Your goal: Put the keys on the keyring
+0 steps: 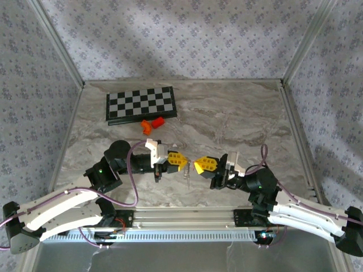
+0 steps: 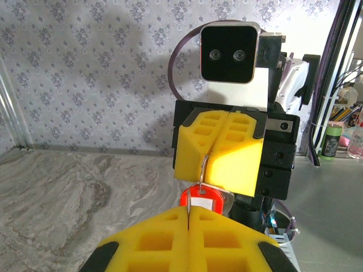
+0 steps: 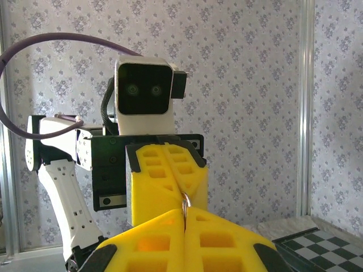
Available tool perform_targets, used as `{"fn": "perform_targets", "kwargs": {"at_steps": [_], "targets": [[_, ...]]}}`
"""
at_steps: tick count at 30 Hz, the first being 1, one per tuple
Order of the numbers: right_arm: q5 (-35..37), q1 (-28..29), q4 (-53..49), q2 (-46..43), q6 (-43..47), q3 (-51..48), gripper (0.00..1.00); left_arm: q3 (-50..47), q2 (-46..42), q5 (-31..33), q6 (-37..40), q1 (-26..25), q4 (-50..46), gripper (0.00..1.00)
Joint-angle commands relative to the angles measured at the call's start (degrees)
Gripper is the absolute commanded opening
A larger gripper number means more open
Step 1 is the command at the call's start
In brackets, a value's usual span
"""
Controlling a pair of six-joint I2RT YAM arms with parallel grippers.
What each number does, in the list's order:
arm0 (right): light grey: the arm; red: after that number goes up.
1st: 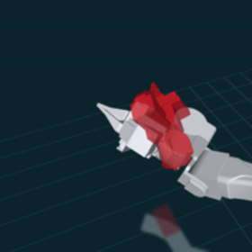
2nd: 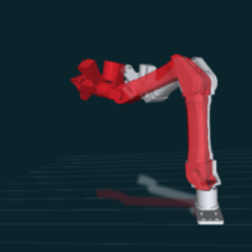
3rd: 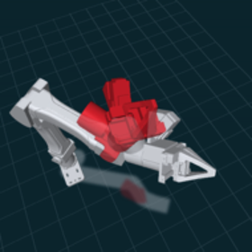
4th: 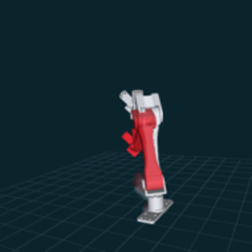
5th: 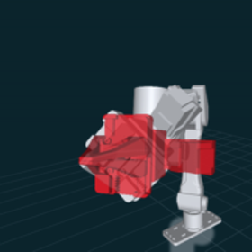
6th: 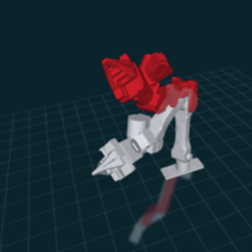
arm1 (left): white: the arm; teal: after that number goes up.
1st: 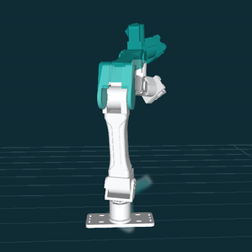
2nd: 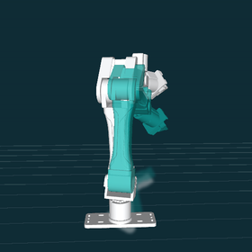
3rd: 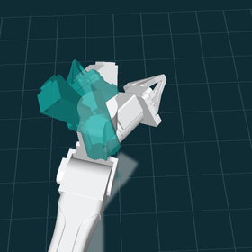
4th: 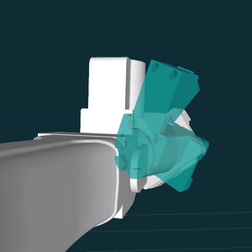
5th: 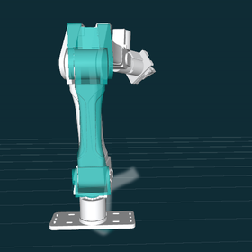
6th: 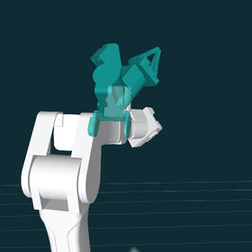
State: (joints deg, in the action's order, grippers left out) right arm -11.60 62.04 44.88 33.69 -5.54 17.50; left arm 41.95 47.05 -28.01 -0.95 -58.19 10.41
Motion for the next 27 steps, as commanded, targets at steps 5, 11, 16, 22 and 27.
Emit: {"fn": "perform_targets", "kwargs": {"at_steps": [5,11,16,22,27], "targets": [[1.03,0.45,2.05,0.44,0.71,0.13,0.0,0.85,-0.61,-0.55,0.42,-0.35,1.44,0.0],[1.88,0.45,2.67,0.56,0.75,-0.16,0.0,0.64,-0.83,-0.55,0.29,-0.41,1.62,0.0],[1.93,0.45,2.86,0.5,0.71,-0.18,0.0,0.57,-0.77,-0.55,0.32,-0.36,1.71,0.0],[2.41,0.5,2.8,0.19,0.71,-0.45,0.0,0.5,-0.83,-0.55,0.34,-0.42,1.71,0.0],[2.94,0.56,2.75,-0.28,0.79,-0.86,0.0,0.13,-1.1,-0.56,0.13,-0.36,1.88,0.0]]}}
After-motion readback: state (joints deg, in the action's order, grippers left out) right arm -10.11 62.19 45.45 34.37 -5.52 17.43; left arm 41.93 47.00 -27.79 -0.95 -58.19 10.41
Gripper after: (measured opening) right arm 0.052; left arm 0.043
